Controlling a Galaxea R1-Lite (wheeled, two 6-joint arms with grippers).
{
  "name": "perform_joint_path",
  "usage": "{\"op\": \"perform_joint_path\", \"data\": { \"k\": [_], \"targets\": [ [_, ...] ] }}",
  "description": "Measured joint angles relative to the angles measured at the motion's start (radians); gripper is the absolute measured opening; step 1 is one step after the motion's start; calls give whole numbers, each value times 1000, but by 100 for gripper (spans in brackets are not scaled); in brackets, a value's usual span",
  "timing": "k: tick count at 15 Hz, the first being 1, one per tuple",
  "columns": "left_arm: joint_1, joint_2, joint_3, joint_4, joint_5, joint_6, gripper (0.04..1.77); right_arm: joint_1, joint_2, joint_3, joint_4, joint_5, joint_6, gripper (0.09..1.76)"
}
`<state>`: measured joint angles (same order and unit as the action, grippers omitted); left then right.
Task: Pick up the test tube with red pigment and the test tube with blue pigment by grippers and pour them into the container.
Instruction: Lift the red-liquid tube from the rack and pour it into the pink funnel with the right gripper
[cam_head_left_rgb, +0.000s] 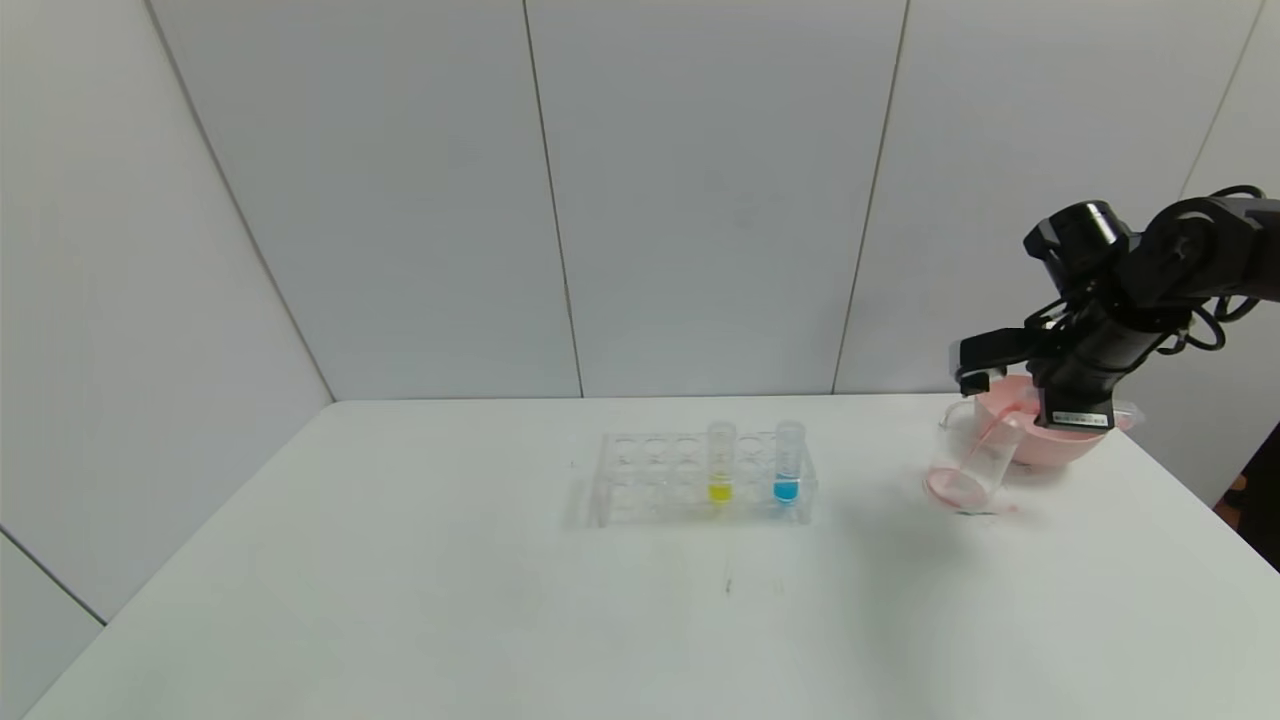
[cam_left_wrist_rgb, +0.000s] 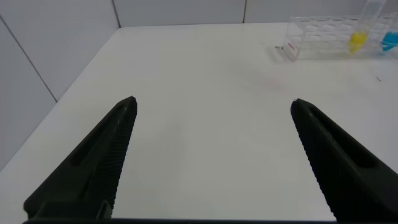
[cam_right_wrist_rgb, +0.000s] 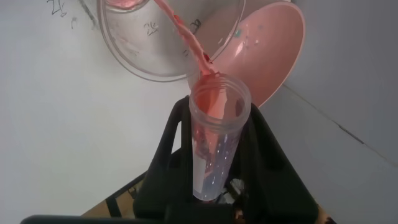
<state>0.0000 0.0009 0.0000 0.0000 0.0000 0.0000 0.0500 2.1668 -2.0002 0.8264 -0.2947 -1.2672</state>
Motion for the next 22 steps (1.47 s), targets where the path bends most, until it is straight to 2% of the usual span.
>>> {"op": "perform_joint_path", "data": {
  "k": [4, 11, 22],
  "targets": [
    [0, 0, 0, 0, 0, 0, 176, 9, -14, 0, -8, -54, -28, 50],
    [0, 0, 0, 0, 0, 0, 176, 26, -19, 0, -7, -59, -39, 50],
    [0, 0, 0, 0, 0, 0, 176, 31, -27, 0, -6, -139, -87, 50]
  ]
}}
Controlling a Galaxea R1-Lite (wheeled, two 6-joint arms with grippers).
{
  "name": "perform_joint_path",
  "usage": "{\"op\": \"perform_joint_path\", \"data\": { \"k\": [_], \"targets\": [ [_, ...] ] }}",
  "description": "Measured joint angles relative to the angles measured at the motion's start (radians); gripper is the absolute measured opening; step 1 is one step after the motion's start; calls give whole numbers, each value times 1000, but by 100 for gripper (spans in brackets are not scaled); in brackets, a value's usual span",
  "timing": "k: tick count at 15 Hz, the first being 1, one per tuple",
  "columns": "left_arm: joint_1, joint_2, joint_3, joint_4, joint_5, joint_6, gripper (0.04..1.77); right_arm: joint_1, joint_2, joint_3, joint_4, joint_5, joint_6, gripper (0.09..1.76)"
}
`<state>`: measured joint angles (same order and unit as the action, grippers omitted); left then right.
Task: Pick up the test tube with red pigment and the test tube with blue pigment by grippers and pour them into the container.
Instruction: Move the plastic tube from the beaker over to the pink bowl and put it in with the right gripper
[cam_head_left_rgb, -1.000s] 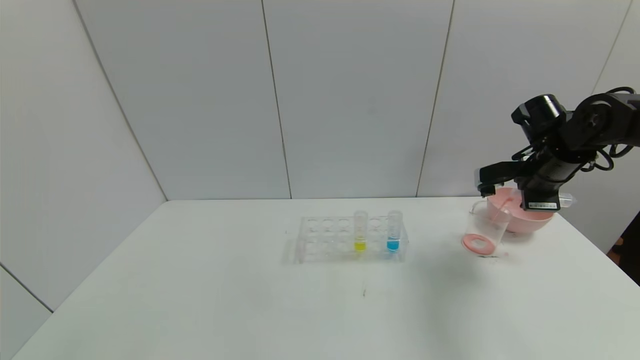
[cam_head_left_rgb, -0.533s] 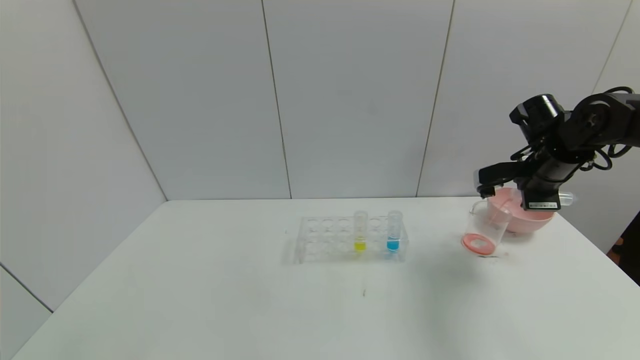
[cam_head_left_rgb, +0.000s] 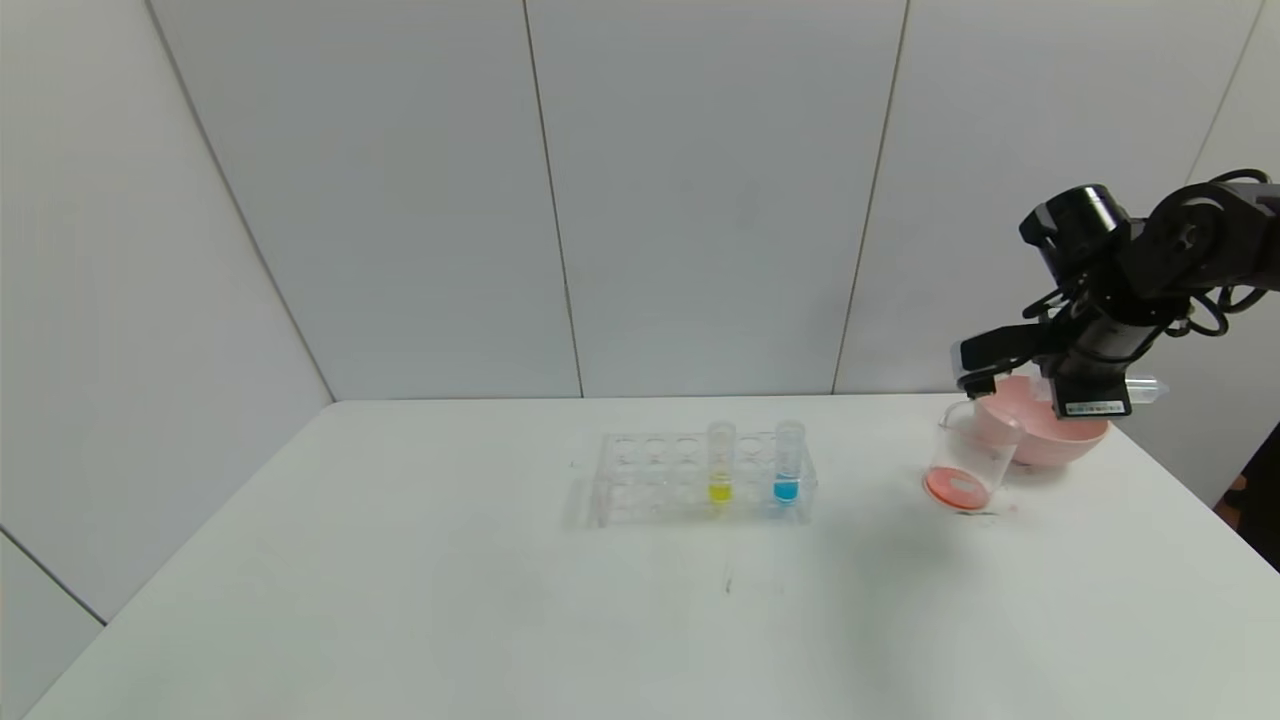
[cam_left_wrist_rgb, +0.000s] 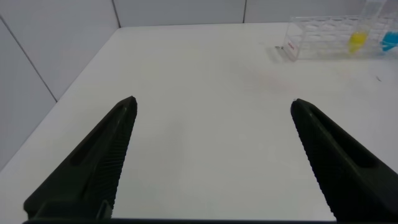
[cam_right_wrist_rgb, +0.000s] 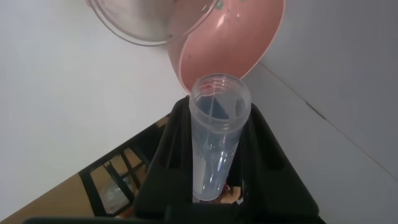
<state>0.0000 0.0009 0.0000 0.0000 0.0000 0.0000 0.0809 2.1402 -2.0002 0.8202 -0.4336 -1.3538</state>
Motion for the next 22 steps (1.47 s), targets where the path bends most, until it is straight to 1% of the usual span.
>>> {"op": "perform_joint_path", "data": {
  "k": [6, 14, 15, 17, 19, 20, 22],
  "targets": [
    [0, 0, 0, 0, 0, 0, 176, 6, 0, 0, -2, -26, -6, 50],
    [0, 0, 0, 0, 0, 0, 176, -4, -14, 0, -30, -9, -27, 50],
    [0, 0, 0, 0, 0, 0, 176, -5, -16, 0, -38, 19, -24, 50],
    [0, 0, 0, 0, 0, 0, 176, -11, -23, 0, -65, 137, 16, 50],
    [0, 0, 0, 0, 0, 0, 176, -50, -36, 0, -113, 247, 106, 50],
    [0, 0, 0, 0, 0, 0, 176, -75, -46, 0, -122, 285, 166, 50],
    [0, 0, 0, 0, 0, 0, 176, -113, -64, 0, -129, 404, 302, 50]
  ]
}}
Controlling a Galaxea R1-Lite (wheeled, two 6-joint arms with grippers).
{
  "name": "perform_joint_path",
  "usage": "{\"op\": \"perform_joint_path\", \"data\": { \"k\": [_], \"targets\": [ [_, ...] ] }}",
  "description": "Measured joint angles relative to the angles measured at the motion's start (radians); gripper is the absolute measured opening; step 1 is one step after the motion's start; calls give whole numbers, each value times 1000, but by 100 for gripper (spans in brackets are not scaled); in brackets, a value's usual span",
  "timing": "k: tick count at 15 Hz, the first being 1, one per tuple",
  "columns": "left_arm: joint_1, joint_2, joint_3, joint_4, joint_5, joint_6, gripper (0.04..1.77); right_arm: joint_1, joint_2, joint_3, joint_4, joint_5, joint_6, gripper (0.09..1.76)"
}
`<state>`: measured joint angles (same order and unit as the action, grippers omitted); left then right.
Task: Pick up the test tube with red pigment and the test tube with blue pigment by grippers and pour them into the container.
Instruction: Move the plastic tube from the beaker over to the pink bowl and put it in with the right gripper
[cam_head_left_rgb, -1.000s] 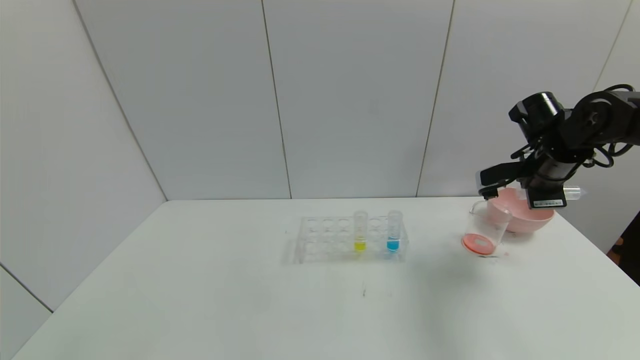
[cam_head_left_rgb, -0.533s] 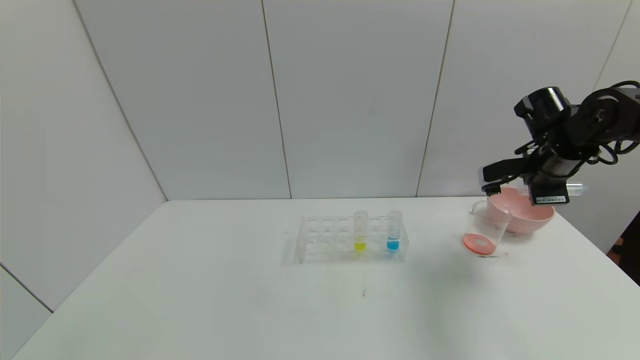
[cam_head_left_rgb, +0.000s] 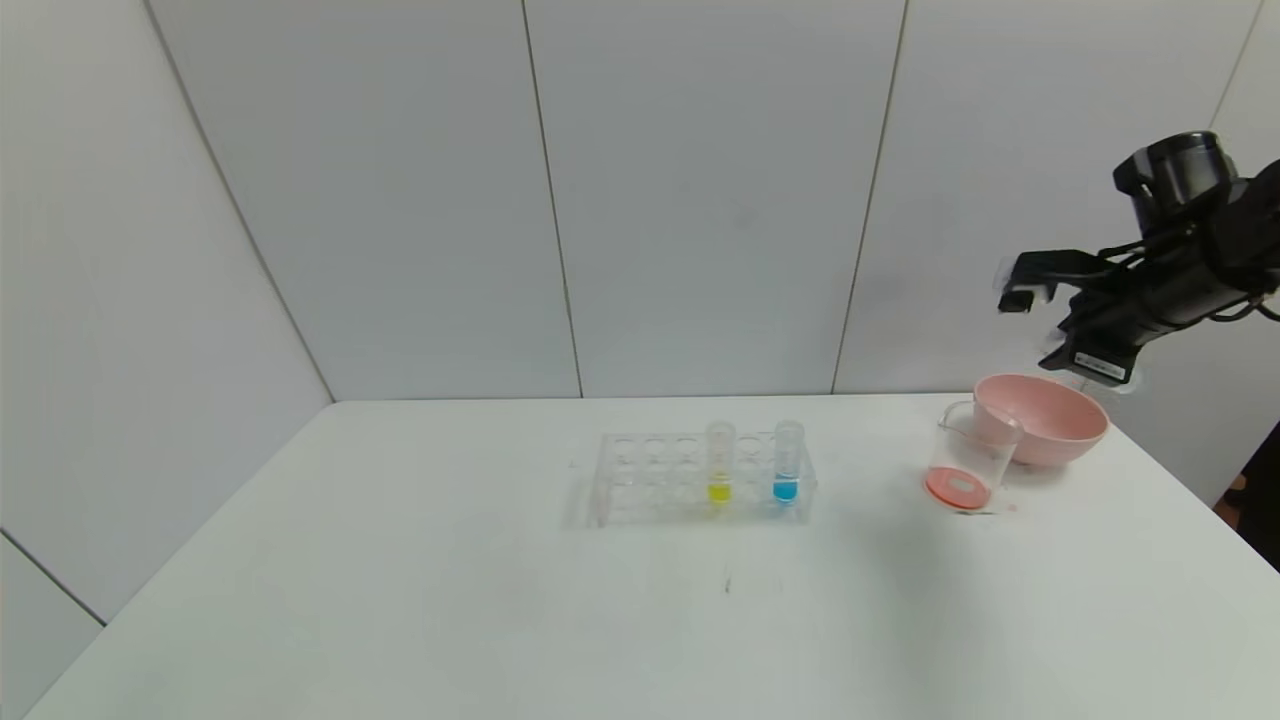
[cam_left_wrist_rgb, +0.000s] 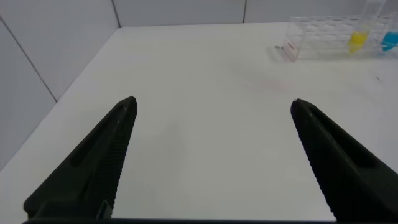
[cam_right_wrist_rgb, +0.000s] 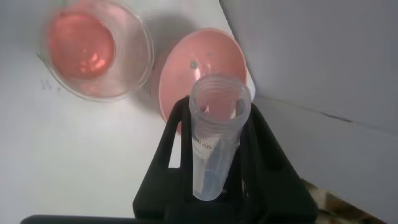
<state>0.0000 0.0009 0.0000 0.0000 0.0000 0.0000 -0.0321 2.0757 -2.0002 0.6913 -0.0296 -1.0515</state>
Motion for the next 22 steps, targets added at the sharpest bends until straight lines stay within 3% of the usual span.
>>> {"op": "perform_joint_path", "data": {
  "k": [2, 6, 8, 10, 13, 16, 19, 22],
  "targets": [
    [0, 0, 0, 0, 0, 0, 176, -22, -21, 5, -8, 139, 212, 50],
    [0, 0, 0, 0, 0, 0, 176, -35, -99, 94, -93, 250, 583, 50],
    [0, 0, 0, 0, 0, 0, 176, -35, -152, 214, -255, 270, 715, 50],
    [0, 0, 0, 0, 0, 0, 176, -37, -216, 404, -540, 282, 834, 50],
    [0, 0, 0, 0, 0, 0, 176, -56, -296, 693, -932, 287, 919, 50],
    [0, 0, 0, 0, 0, 0, 176, -121, -354, 922, -1220, 311, 980, 50],
    [0, 0, 0, 0, 0, 0, 176, -161, -405, 1116, -1370, 323, 1033, 50],
    [0, 0, 0, 0, 0, 0, 176, -179, -434, 1189, -1399, 331, 1062, 50]
  ]
}}
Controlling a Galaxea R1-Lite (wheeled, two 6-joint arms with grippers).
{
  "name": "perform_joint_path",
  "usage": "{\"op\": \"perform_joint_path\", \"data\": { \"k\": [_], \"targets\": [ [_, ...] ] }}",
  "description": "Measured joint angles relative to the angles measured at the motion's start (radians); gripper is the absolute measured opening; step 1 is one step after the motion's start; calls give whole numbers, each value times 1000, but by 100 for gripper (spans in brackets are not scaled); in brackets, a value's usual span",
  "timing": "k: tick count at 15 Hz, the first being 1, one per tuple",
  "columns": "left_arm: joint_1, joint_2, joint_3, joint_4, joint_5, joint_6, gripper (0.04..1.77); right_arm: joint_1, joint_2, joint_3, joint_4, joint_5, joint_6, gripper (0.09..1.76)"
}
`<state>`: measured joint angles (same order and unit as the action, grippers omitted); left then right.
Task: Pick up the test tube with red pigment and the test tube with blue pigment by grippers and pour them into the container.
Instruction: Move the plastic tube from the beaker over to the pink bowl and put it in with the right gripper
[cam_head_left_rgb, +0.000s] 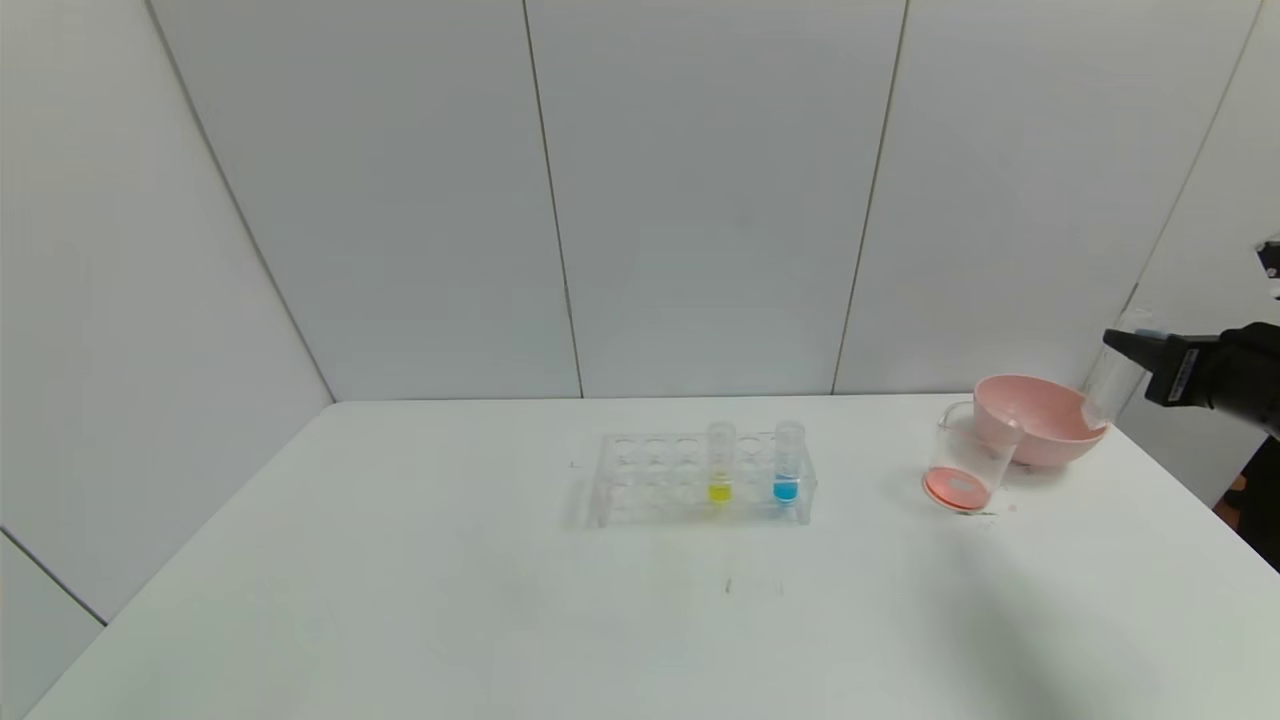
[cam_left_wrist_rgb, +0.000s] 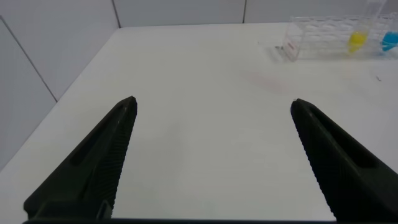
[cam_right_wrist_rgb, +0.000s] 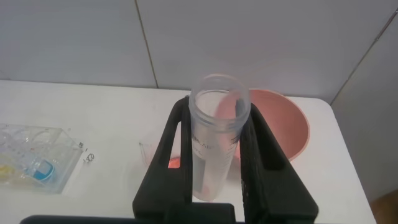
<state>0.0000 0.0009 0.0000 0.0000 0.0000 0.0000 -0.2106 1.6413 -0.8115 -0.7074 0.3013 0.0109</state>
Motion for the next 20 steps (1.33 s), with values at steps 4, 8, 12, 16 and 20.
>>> {"op": "perform_joint_path", "data": {
  "k": [4, 8, 12, 16, 20],
  "targets": [
    [0, 0, 0, 0, 0, 0, 176, -19, 24, -20, -4, -1, -4, 50],
    [0, 0, 0, 0, 0, 0, 176, -40, 151, -133, -12, -3, -39, 50],
    [0, 0, 0, 0, 0, 0, 176, -57, 346, -306, -46, -7, -46, 50],
    [0, 0, 0, 0, 0, 0, 176, -64, 519, -447, -55, -9, -47, 50],
    [0, 0, 0, 0, 0, 0, 176, -66, 603, -525, -51, -7, -49, 50]
  ]
}}
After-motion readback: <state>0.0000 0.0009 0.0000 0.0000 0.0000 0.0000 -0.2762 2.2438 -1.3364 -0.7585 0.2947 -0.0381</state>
